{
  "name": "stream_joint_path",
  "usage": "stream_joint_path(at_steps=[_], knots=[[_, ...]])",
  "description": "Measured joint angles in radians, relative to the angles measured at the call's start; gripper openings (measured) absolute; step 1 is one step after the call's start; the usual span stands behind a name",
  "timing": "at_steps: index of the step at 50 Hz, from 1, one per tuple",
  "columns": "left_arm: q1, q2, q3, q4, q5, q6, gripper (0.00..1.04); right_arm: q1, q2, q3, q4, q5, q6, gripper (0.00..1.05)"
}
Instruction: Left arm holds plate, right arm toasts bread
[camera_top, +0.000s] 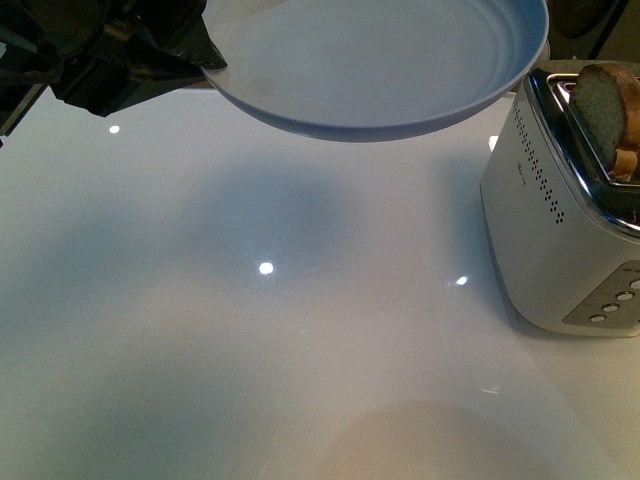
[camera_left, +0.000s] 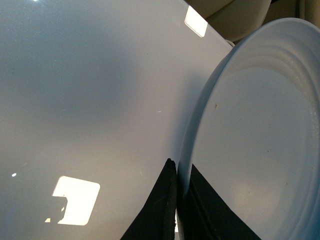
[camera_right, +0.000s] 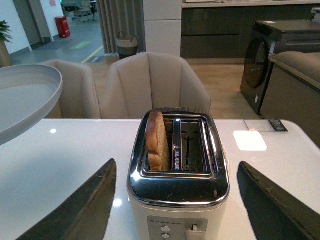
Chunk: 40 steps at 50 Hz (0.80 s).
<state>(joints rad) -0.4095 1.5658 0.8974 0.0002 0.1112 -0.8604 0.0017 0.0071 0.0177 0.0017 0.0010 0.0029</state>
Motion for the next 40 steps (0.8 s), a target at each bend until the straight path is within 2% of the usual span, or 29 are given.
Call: stream_joint_path(at_steps=[7,32,36,40], knots=[[0.000,0.000,0.000,0.000,0.000,0.000,0.03,0.000,-0.001,0.000,0.000,0.000,0.000,0.97],[0.000,0.000,0.000,-0.001,-0.003,0.000,0.03,0.000,-0.001,0.000,0.000,0.000,0.000,0.96],[-0.004,0.000,0.023,-0.065,-0.098,-0.001,0.03,0.000,-0.001,0.000,0.000,0.000,0.000,0.96],[0.016,0.000,0.036,-0.085,-0.105,-0.005,0.03,0.000,-0.001,0.000,0.000,0.000,0.000,0.96]])
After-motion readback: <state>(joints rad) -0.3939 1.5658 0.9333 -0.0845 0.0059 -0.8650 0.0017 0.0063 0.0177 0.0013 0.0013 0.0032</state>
